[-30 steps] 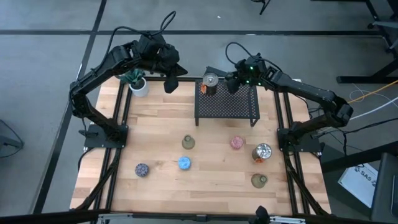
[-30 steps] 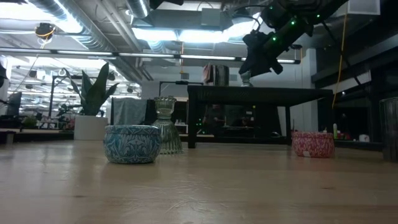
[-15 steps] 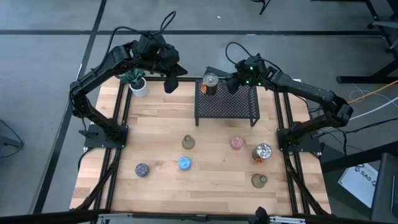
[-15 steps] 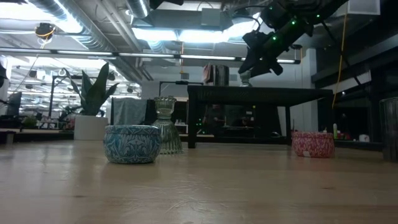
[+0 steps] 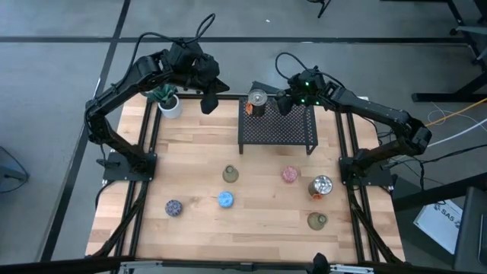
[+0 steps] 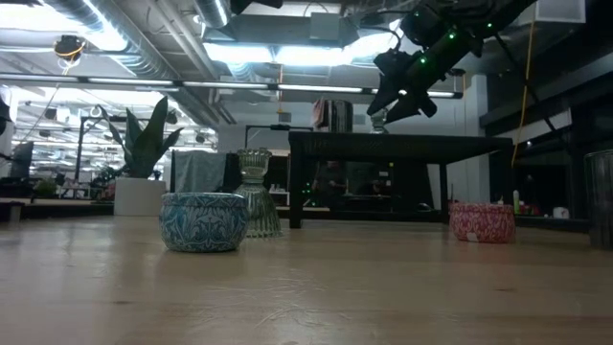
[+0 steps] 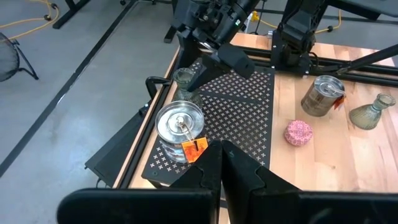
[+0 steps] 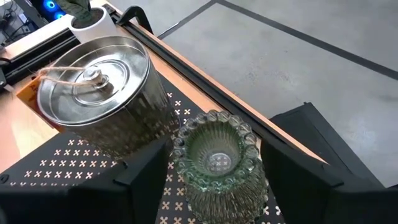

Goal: Pick & Place candle stick holders
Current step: Put the left green vase candle holder on the shelf, then put the top green vase candle holder on the shelf aligned with the other green vase candle holder

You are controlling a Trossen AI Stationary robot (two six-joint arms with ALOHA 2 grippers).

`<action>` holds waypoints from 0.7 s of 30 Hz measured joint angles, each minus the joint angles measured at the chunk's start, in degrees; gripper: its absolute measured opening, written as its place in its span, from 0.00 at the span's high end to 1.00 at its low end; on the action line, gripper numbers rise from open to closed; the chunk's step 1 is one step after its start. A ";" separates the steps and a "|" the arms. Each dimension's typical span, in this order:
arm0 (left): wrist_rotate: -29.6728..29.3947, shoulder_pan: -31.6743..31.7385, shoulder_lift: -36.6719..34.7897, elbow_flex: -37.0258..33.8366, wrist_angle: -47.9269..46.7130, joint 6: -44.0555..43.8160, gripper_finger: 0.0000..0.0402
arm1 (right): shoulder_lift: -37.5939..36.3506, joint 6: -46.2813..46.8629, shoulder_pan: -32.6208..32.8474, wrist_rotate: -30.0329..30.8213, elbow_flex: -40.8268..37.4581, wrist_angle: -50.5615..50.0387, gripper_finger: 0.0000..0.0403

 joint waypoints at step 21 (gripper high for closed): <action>5.58 -1.26 0.00 0.00 -0.05 3.53 0.99 | -6.80 -10.68 2.24 -0.17 13.48 -14.50 0.29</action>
